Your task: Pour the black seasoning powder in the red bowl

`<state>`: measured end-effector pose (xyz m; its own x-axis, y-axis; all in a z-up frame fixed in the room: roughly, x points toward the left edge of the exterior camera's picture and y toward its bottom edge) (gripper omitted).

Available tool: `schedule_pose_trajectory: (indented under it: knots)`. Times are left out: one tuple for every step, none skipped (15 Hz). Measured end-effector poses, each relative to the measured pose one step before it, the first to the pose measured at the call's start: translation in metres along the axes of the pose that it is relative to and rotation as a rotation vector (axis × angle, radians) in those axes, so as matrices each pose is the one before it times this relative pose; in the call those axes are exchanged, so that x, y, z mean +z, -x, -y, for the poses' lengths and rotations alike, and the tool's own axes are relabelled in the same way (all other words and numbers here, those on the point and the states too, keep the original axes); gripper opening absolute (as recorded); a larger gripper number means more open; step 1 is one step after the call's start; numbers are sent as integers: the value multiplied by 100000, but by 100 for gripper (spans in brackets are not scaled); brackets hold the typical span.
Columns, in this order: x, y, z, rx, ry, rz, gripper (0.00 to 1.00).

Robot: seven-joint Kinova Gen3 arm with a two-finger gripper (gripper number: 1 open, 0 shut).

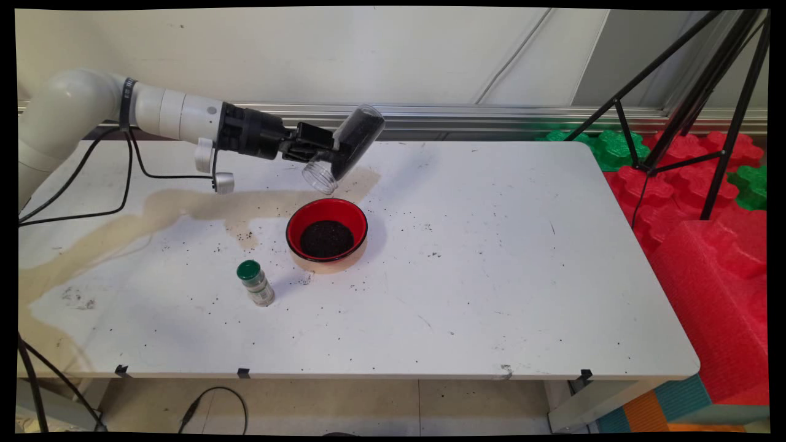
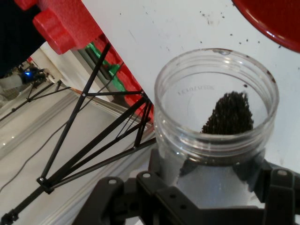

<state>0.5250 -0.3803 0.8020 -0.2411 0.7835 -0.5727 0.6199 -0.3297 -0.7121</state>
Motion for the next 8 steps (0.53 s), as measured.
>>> schedule_pose_trajectory:
  knots:
    - [-10,42,60,1461,-234,264,0]
    - [-14,34,61,1381,-239,259,0]
    - [-4,22,56,1174,-217,188,0]
    - [-10,44,70,1316,-271,283,0]
    - [-26,49,69,1288,-266,327,0]
    - [-10,90,99,1775,-404,447,0]
    - [-23,39,42,813,-172,238,0]
    - [-30,70,53,1234,-270,374,0]
